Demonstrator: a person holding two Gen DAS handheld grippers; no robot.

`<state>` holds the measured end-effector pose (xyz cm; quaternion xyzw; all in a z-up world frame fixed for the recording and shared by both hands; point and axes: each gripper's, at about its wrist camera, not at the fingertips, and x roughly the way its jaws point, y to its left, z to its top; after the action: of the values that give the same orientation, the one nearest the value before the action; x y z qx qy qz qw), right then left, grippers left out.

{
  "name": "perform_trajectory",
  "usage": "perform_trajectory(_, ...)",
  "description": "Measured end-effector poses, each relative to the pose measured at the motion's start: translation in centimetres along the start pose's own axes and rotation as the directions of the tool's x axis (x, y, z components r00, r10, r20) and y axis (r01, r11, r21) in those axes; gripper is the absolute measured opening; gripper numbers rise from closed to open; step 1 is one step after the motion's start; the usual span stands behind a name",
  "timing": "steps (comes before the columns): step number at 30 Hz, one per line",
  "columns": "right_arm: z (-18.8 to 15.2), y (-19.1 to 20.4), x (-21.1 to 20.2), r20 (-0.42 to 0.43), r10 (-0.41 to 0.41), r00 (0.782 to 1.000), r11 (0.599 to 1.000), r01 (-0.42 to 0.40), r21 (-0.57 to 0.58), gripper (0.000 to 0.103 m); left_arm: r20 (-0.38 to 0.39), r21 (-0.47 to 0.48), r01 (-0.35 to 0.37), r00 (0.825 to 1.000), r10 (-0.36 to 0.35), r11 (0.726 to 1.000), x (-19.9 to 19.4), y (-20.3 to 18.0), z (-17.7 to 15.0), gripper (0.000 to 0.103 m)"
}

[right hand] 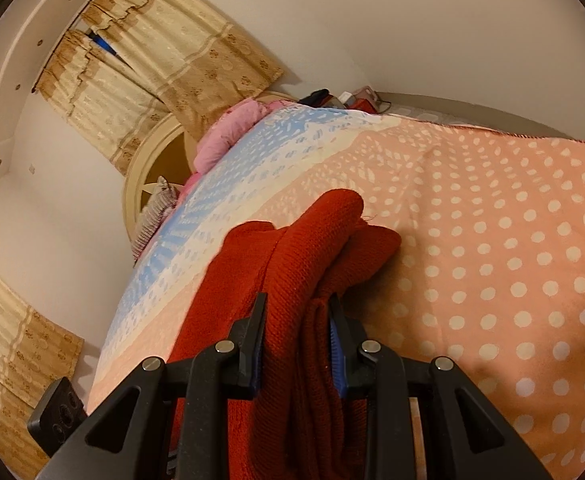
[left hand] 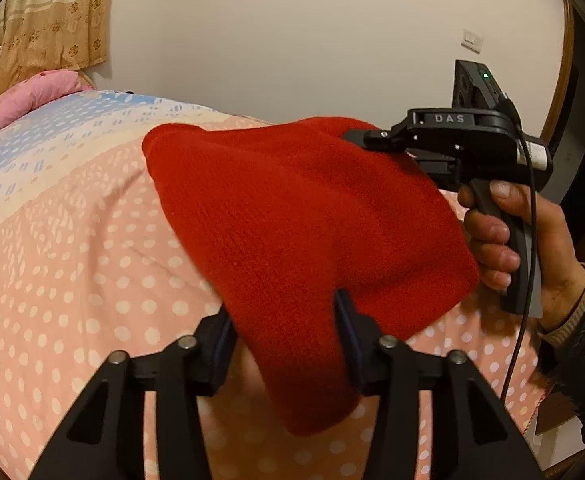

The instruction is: Fold small clothes

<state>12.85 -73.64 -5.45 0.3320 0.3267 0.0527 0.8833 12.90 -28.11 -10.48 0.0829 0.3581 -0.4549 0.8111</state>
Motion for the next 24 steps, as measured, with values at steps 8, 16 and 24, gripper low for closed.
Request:
perform_trajectory(8, -0.6, -1.7, 1.0, -0.027, -0.07, 0.997, 0.997, 0.07, 0.016, 0.027, 0.005, 0.008, -0.026, 1.0, 0.026, 1.0, 0.0, -0.3, -0.6, 0.072)
perform_trajectory(16, -1.0, -2.1, 1.1, -0.042, -0.076, 0.996, 0.997, 0.077, 0.027, 0.027, 0.008, 0.032, -0.054, 0.999, 0.053, 0.998, -1.2, -0.6, -0.9, 0.075)
perform_trajectory(24, -1.1, -1.4, 1.1, -0.042, -0.127, 0.991, 0.992, 0.128, 0.002, 0.029, 0.144, 0.033, -0.176, 0.975, 0.169, 0.984, -4.2, 0.8, 1.8, 0.098)
